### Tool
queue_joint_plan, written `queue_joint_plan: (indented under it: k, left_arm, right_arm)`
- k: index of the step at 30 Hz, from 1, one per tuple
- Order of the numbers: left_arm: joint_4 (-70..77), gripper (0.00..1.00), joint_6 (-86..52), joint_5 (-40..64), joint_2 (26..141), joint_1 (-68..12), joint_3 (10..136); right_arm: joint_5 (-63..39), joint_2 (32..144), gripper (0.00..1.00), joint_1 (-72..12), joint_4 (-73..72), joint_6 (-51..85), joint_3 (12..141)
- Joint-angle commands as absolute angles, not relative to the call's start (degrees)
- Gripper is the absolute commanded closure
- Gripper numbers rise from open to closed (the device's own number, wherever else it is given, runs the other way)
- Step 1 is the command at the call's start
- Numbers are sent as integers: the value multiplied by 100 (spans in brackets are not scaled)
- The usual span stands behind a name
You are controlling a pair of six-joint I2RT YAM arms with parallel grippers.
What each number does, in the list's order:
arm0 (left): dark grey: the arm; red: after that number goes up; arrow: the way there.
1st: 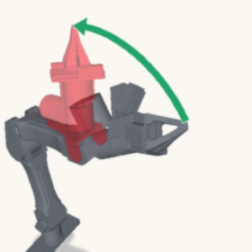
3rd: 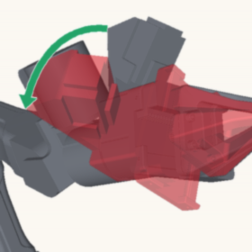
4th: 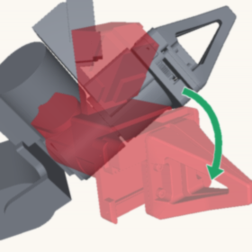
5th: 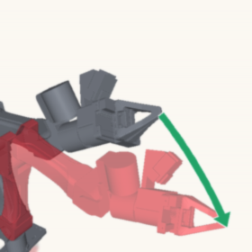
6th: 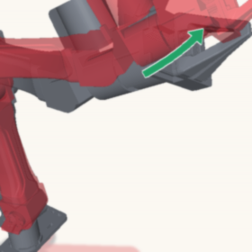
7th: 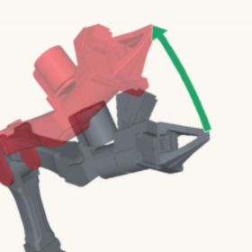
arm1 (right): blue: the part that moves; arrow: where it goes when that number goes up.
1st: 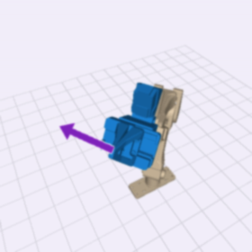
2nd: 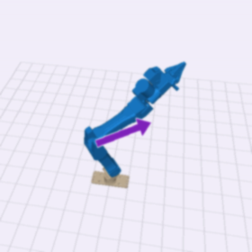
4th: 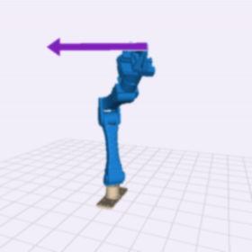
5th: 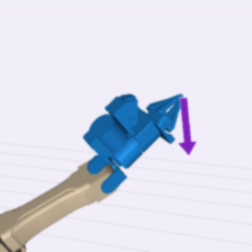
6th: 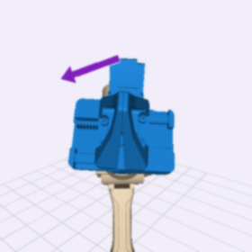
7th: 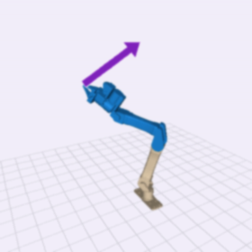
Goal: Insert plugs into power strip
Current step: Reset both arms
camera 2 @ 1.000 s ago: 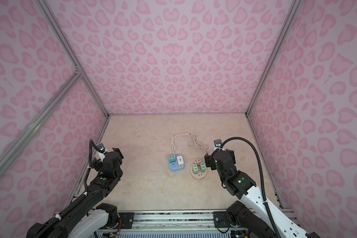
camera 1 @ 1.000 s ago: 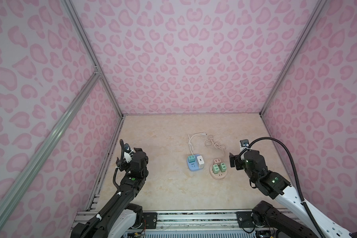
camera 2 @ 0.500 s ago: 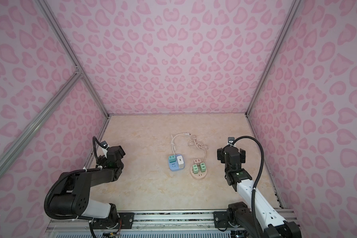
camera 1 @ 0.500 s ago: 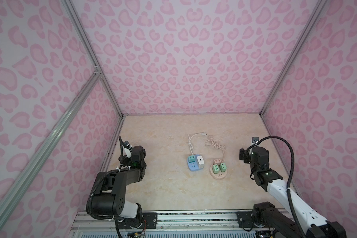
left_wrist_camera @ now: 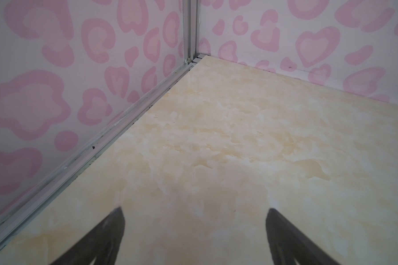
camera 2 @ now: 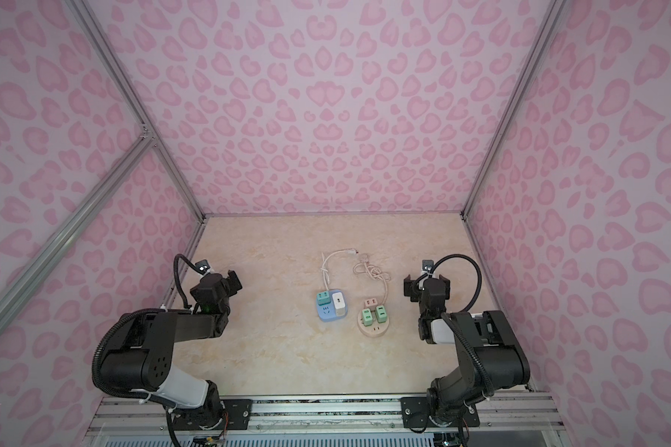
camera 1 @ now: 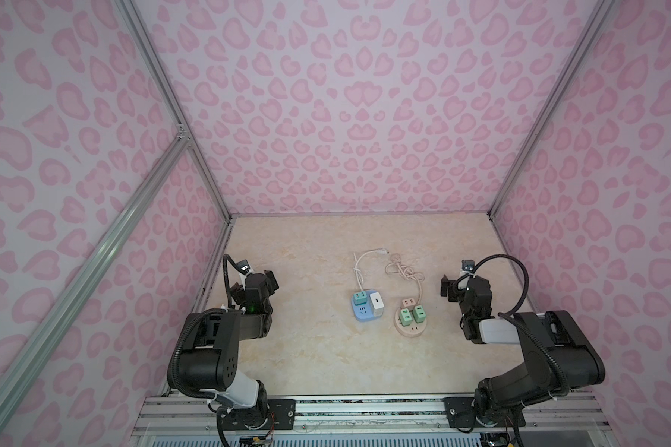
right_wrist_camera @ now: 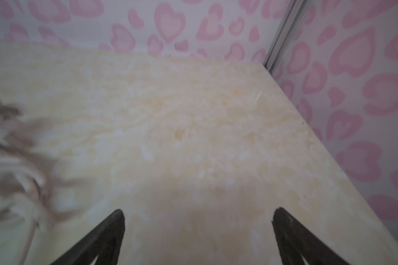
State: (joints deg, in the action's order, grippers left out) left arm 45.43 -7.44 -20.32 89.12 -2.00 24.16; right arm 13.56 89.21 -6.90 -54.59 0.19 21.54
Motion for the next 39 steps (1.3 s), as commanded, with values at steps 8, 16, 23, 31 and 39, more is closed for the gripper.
queue_joint_plan:
  k: [8,16,23,31,39]
  left_arm:
    - [4826,2,-705,-1962,8913,-201,2404]
    - [4820,2,-706,-1961,8917,-194,2403]
    - [4825,2,-710,-1967,8916,-195,2399]
    - [6013,2,-245,-2171,8886,-598,1740]
    - [5461,2,-278,-1373,8830,-333,1946]
  right_arm:
    - [2046,9010,0,-935,-5588,-181,2049]
    - [1521,9027,0,-686,-5191,-9,2250]
    - [1420,9007,0,-767,-5392,-158,2161]
    - [1953,8858,0,-1160,-6750,-489,1339]
    - [2055,8987,0,-1228,-6826,-571,1402]
